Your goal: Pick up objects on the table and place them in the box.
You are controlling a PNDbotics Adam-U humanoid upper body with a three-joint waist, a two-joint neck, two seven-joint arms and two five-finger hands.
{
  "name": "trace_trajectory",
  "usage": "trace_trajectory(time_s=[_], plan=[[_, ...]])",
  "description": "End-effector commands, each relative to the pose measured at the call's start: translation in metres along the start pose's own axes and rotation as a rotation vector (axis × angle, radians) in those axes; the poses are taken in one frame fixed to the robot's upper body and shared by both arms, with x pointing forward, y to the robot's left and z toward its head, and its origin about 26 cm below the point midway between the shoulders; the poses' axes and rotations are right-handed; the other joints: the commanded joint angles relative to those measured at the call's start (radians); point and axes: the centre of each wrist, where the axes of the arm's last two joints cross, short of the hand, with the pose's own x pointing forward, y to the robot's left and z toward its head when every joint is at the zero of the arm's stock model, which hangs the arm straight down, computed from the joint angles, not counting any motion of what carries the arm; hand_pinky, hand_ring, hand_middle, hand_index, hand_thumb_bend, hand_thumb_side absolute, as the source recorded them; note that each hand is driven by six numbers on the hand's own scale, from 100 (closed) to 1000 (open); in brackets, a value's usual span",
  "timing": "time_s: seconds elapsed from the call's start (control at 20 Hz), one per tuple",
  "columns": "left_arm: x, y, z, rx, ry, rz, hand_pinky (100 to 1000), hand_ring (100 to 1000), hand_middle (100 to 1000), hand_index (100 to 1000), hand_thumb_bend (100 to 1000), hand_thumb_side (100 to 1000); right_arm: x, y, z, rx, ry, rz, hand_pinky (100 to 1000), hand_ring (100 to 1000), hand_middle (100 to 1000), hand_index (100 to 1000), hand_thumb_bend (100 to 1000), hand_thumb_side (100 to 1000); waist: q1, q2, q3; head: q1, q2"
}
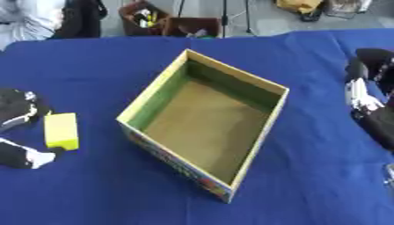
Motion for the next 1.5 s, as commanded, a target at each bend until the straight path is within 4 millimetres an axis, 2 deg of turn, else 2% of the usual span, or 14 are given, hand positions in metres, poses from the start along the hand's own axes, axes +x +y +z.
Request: trace_trajectory(time_s=[0.05,0.4,0.75,0.9,1.2,1.5], plan=[[0.004,0.032,-0.001,0.082,-0.027,-0.026,193,407,327,548,100,497,0.004,-0.005,-0.003,-0.004,-0.023,0.014,742,676,615,746,100,429,0.003,-0.027,0.004,-0.006,0.009],[0.024,0.071,-0.028,0.193,-0.124,-0.01,176,401,316,538,100,481,0.003,-0.004,0.0,0.011,-0.014,0.012,743,677,615,747,100,428,0.016,-0.04,-0.009,-0.005,0.019],[0.036,0.095,-0.065,0.229,-0.195,0.039,157,392,308,525,100,484,0.003,-0.005,0.0,0.016,-0.013,0.013,743,677,615,747,100,426,0.027,-0.042,-0.021,-0.006,0.015],[0.045,0.102,-0.085,0.229,-0.235,0.074,150,389,306,522,100,487,0.003,-0.003,0.0,0.022,-0.017,0.007,744,677,615,747,100,425,0.032,-0.04,-0.037,-0.004,0.008],[0.072,0.092,-0.127,0.167,-0.269,0.134,148,389,304,519,100,493,0.003,-0.003,0.0,0.025,-0.017,0.008,744,678,615,747,100,425,0.037,-0.039,-0.041,-0.024,0.005],[0.087,0.065,-0.159,0.082,-0.273,0.164,140,386,300,516,100,523,0.006,-0.001,-0.003,0.027,-0.032,-0.004,743,678,615,747,100,424,0.038,-0.033,-0.056,-0.021,0.006]])
